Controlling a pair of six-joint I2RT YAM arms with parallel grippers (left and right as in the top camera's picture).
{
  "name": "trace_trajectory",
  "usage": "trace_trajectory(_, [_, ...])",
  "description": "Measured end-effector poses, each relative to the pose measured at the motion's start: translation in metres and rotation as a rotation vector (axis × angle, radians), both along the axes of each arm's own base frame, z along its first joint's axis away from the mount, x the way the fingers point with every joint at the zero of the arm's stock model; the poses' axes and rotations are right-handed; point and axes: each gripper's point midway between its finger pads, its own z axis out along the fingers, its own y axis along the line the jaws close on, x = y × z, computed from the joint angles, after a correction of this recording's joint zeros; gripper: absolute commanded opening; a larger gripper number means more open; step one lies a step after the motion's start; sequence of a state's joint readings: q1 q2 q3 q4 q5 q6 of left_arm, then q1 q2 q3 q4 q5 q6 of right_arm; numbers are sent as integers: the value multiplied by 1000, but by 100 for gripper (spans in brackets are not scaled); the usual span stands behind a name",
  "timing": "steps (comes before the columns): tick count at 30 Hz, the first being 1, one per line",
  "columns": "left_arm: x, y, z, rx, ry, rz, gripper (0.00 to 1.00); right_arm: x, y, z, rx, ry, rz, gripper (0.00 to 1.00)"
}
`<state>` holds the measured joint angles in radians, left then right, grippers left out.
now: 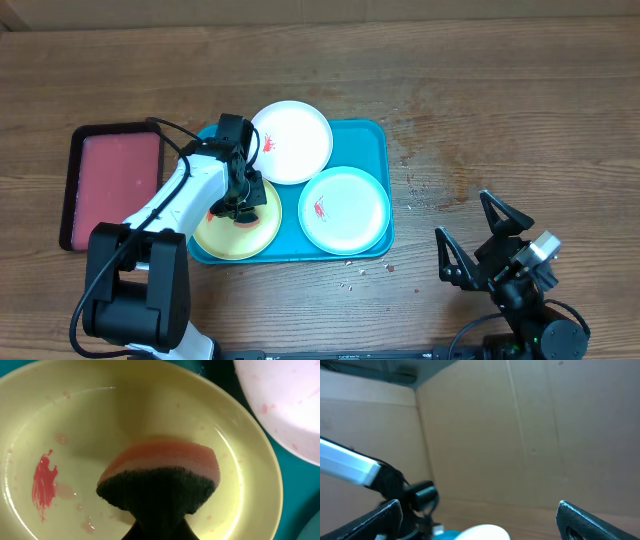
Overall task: Clean dirty plates on tray and stack at the side
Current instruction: 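Move the right gripper to the yellow plate's right rim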
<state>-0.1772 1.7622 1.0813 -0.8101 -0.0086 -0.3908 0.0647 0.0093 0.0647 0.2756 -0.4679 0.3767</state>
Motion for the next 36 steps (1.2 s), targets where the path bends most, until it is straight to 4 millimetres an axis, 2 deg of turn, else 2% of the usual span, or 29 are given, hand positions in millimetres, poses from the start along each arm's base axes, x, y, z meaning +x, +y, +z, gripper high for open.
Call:
trace_trajectory(1, [0, 0, 0, -1, 1, 0, 4, 2, 0, -1, 1, 52, -1, 100])
trace_trajectory(2, [0, 0, 0, 0, 2, 0, 4, 5, -3, -3, -3, 182, -16, 100])
trace_trajectory(4, [-1, 0, 0, -3, 6, -1, 4, 3, -6, 5, -11, 309, -34, 100])
trace_trajectory(6, [-2, -2, 0, -11, 7, -2, 4, 3, -7, 20, -57, 468, -43, 100])
trace_trajectory(8, [-1, -4, 0, -23, 6, -3, 4, 10, -7, 40, -90, 567, -43, 100])
trace_trajectory(9, [-2, -5, 0, -27, 8, -3, 4, 14, -5, 42, -102, 618, -32, 100])
trace_trajectory(11, [-2, -6, 0, -33, 10, -4, 4, 31, 6, 58, -110, 693, 46, 100])
trace_trajectory(14, [-3, -6, 0, -38, 12, -5, 4, 60, 33, 76, -93, 713, 242, 100])
trace_trajectory(15, [-3, -7, 0, -39, 14, -5, 4, 68, 42, 80, -90, 696, 317, 97])
trace_trajectory(17, [-3, -7, 0, -42, 13, -5, 4, 79, 55, 74, -77, 724, 407, 74])
trace_trajectory(19, [-3, -8, 0, -45, 15, -5, 4, 89, 68, 51, -57, 836, 454, 68])
trace_trajectory(21, [-5, -8, 0, -46, 22, -5, 4, 98, 79, 19, -59, 967, 427, 59])
trace_trajectory(23, [-7, -8, 0, -46, 29, -5, 4, 106, 88, -6, -74, 1061, 365, 59])
trace_trajectory(24, [-8, -7, -1, -45, 33, -5, 4, 112, 94, -27, -94, 1123, 305, 59])
trace_trajectory(25, [-9, -7, -1, -44, 39, -5, 4, 114, 98, -36, -105, 1149, 282, 59])
trace_trajectory(27, [-11, -7, -1, -42, 46, -5, 4, 119, 112, -67, -146, 1230, 218, 63])
trace_trajectory(29, [-12, -7, -1, -41, 52, -4, 4, 127, 125, -89, -172, 1264, 184, 64])
trace_trajectory(30, [-13, -6, -1, -41, 53, -4, 4, 128, 131, -99, -188, 1285, 177, 67])
trace_trajectory(31, [-14, -6, -1, -40, 59, -4, 4, 129, 139, -115, -215, 1328, 170, 69])
trace_trajectory(32, [-15, -6, -1, -40, 62, -4, 4, 128, 140, -119, -224, 1345, 167, 70])
trace_trajectory(33, [-15, -6, -1, -40, 64, -4, 4, 122, 145, -136, -279, 1421, 156, 72])
trace_trajectory(34, [-16, -7, -1, -43, 66, -4, 4, 117, 145, -144, -314, 1476, 148, 75])
trace_trajectory(36, [-16, -8, -1, -54, 69, -4, 4, 115, 145, -145, -362, 1526, 138, 80])
